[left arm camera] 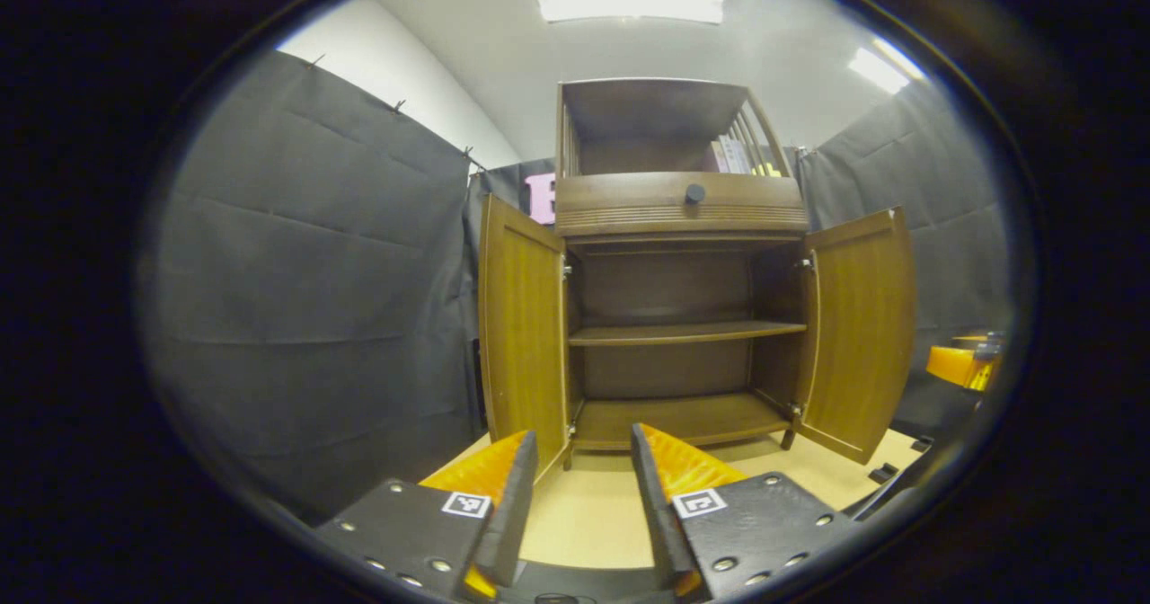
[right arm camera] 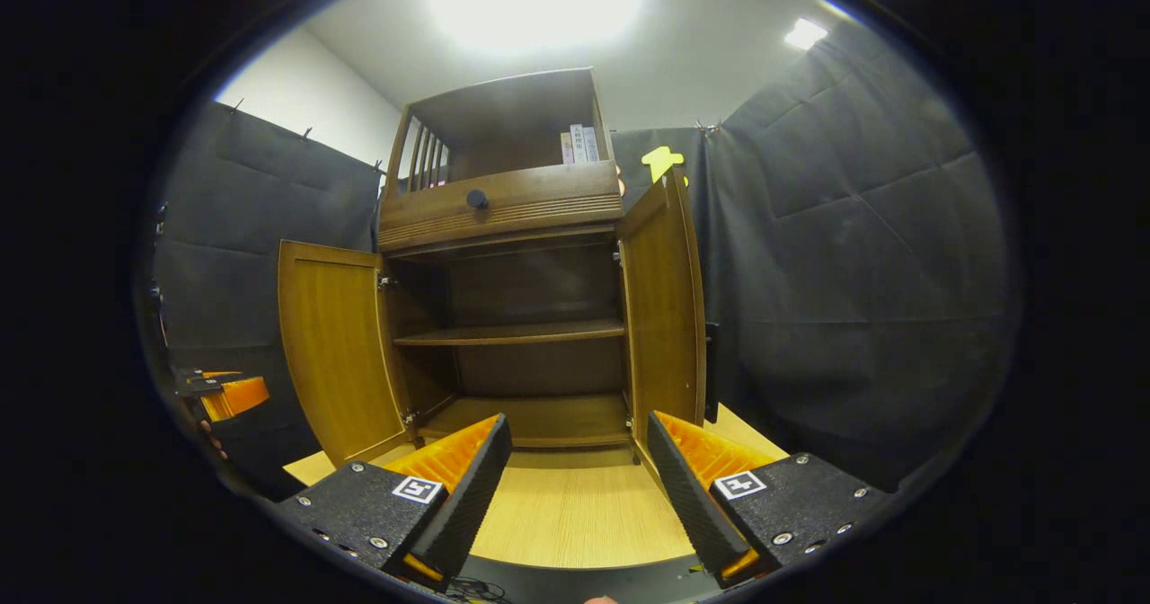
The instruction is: Open the right door of the double-door shoe cabinet with the right hand, and open the left door with the left hand.
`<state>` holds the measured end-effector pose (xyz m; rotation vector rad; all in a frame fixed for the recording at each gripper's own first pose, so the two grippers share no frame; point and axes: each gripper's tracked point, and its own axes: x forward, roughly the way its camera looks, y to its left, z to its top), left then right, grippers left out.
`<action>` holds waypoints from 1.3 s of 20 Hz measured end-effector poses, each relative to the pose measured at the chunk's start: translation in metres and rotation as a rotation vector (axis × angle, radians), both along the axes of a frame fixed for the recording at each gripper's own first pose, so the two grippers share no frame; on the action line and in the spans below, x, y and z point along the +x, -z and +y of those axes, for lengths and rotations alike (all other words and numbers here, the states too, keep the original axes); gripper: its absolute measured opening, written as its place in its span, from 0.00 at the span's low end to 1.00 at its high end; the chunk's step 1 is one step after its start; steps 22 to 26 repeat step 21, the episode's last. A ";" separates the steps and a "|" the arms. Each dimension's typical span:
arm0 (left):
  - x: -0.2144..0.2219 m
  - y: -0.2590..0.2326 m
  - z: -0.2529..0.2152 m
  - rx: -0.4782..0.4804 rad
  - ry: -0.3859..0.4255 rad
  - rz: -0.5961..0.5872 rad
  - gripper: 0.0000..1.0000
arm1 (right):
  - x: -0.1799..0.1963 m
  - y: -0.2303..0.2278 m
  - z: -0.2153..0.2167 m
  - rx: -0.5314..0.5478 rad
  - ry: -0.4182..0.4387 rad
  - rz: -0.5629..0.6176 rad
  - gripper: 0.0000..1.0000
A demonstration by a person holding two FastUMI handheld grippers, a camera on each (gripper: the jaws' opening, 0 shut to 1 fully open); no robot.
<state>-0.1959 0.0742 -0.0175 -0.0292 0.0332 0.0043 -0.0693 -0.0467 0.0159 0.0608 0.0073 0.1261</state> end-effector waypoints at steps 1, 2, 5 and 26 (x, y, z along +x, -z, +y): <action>0.001 -0.002 0.001 0.004 -0.004 -0.008 0.72 | 0.000 -0.001 -0.001 0.000 0.003 -0.002 0.94; 0.003 -0.003 0.002 0.008 -0.009 -0.013 0.68 | 0.001 -0.002 -0.002 0.000 0.005 -0.004 0.94; 0.003 -0.002 0.000 0.009 0.000 -0.013 0.74 | 0.002 -0.006 -0.002 0.005 0.009 -0.015 0.94; 0.004 -0.008 0.017 0.041 -0.050 -0.037 1.00 | 0.007 -0.010 0.004 -0.001 0.014 -0.036 0.94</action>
